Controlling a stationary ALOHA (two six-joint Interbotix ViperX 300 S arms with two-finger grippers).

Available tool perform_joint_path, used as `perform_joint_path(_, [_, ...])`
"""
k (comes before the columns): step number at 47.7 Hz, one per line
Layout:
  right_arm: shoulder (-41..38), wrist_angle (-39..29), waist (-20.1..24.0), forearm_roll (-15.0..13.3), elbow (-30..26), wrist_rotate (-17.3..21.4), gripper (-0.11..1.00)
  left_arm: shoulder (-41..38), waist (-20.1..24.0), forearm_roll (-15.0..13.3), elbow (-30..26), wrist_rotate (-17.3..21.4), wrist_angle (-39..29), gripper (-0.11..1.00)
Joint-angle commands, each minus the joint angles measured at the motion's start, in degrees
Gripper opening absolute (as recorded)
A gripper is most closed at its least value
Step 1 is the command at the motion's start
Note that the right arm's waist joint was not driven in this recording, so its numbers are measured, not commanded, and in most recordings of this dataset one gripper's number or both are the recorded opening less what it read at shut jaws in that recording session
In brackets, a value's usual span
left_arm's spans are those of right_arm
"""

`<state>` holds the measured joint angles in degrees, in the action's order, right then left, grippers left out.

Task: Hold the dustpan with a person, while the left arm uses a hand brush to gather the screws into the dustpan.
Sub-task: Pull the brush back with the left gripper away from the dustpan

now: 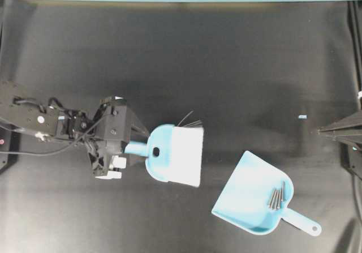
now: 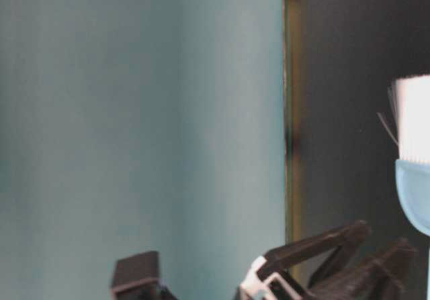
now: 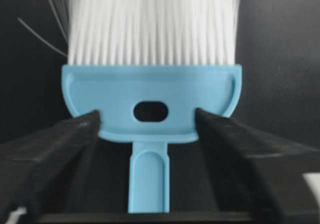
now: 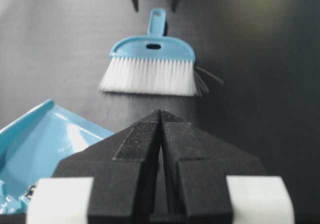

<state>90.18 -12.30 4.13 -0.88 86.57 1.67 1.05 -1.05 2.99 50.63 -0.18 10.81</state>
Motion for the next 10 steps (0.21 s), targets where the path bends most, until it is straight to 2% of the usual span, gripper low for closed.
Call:
perform_joint_path(1, [-0.3,0.4,0.0,-0.2,-0.3,-0.4,-0.01,-0.9,-0.4,0.1,0.1,-0.1,2.6,0.79])
perform_joint_path(10, [-0.3,0.4,0.0,-0.2,-0.3,-0.4,-0.01,0.0,-0.4,0.1,0.1,-0.3,2.6,0.77])
